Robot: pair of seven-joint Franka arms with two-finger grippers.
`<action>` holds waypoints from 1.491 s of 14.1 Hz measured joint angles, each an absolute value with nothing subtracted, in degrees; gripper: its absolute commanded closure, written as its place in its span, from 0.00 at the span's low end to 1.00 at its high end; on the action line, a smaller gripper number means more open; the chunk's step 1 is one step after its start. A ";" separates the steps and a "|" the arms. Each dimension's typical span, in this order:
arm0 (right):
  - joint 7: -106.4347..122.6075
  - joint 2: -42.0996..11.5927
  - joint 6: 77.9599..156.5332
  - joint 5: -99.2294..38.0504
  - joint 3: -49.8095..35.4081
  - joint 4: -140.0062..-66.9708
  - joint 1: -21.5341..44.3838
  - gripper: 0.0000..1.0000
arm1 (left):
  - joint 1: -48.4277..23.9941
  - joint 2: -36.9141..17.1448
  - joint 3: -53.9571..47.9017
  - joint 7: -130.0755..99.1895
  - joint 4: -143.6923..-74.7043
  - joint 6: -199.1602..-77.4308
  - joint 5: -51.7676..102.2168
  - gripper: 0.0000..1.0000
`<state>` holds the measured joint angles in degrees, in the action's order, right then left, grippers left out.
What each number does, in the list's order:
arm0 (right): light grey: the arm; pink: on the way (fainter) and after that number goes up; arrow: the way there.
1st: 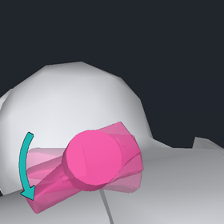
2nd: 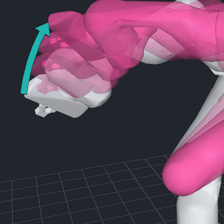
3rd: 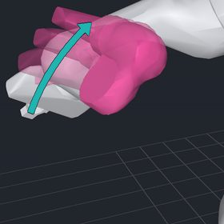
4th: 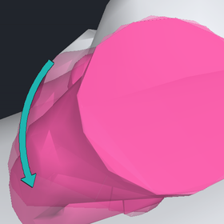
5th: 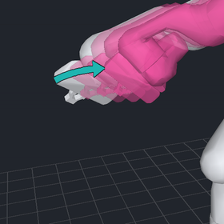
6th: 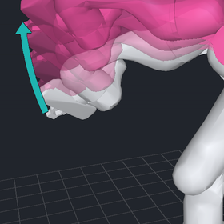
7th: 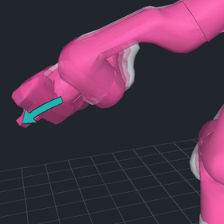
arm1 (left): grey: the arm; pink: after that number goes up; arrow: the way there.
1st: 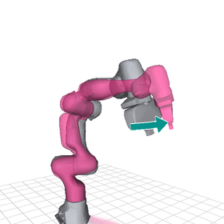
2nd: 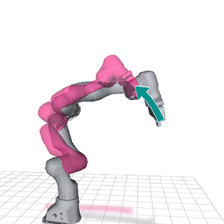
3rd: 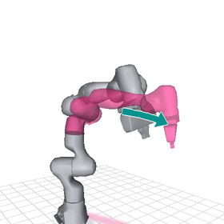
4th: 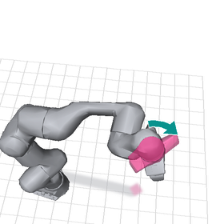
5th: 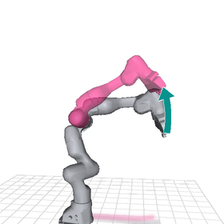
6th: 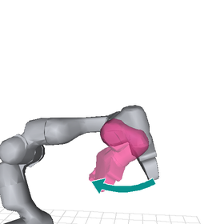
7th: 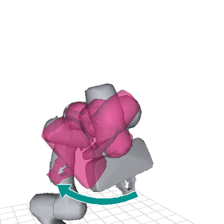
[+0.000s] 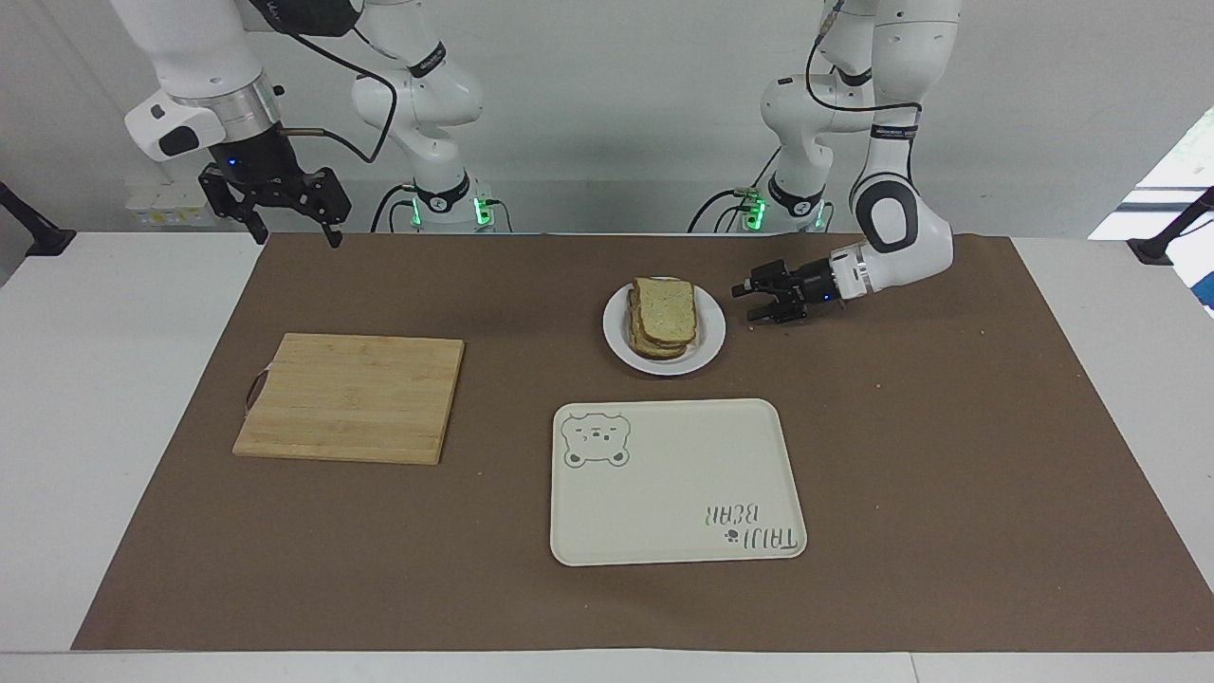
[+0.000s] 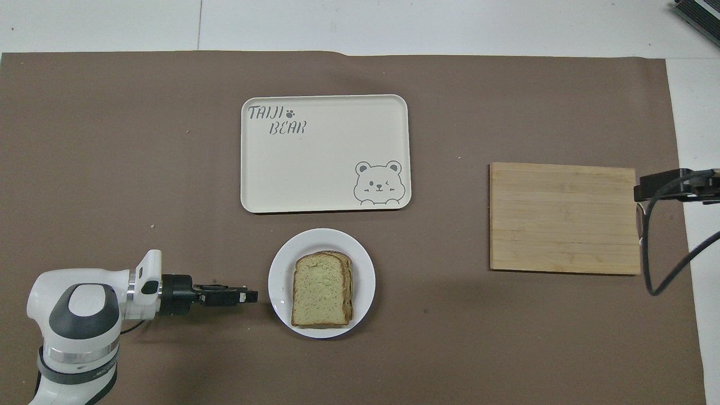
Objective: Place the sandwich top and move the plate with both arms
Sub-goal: 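Grip the white plate rim with the left gripper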
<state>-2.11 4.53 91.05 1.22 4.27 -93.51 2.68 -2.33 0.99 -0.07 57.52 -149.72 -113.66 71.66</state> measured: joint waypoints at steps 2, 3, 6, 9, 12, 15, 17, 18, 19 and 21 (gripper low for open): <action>-2.11 4.53 91.05 1.23 4.27 -93.51 2.68 0.00 | -2.27 0.44 -0.20 58.28 -149.71 -113.63 75.73 0.40; -2.11 4.53 91.05 1.23 4.27 -93.51 2.68 0.00 | -2.43 0.45 -0.34 58.31 -149.70 -113.63 77.70 0.43; -2.11 4.53 91.05 1.23 4.27 -93.51 2.68 0.00 | -3.42 0.43 -0.67 58.40 -149.71 -113.63 81.11 0.43; -2.11 4.53 91.05 1.23 4.27 -93.51 2.68 0.00 | -4.42 -0.43 -0.75 58.40 -149.80 -113.72 82.33 0.43; -2.11 4.53 91.05 1.23 4.27 -93.51 2.68 0.00 | -5.32 -1.28 -0.73 58.40 -149.80 -114.66 83.54 0.43; -2.11 4.53 91.05 1.23 4.27 -93.51 2.68 0.00 | -6.93 -1.72 -0.77 58.40 -149.80 -115.76 84.69 0.59; -2.11 4.53 91.05 1.22 4.27 -93.51 2.68 0.00 | -8.02 -1.86 -0.77 58.40 -149.80 -117.05 84.72 0.62; -2.11 4.53 91.05 1.23 4.27 -93.51 2.68 0.00 | -8.52 -1.96 -0.77 58.40 -149.80 -117.50 84.73 0.64; -2.11 4.53 91.05 1.23 4.27 -93.51 2.68 0.00 | -8.91 -2.10 -0.81 58.40 -149.80 -117.70 84.74 0.65; -2.11 4.53 91.05 1.23 4.27 -93.51 2.68 0.00 | -9.11 -2.41 -0.81 58.40 -149.80 -117.87 84.74 0.71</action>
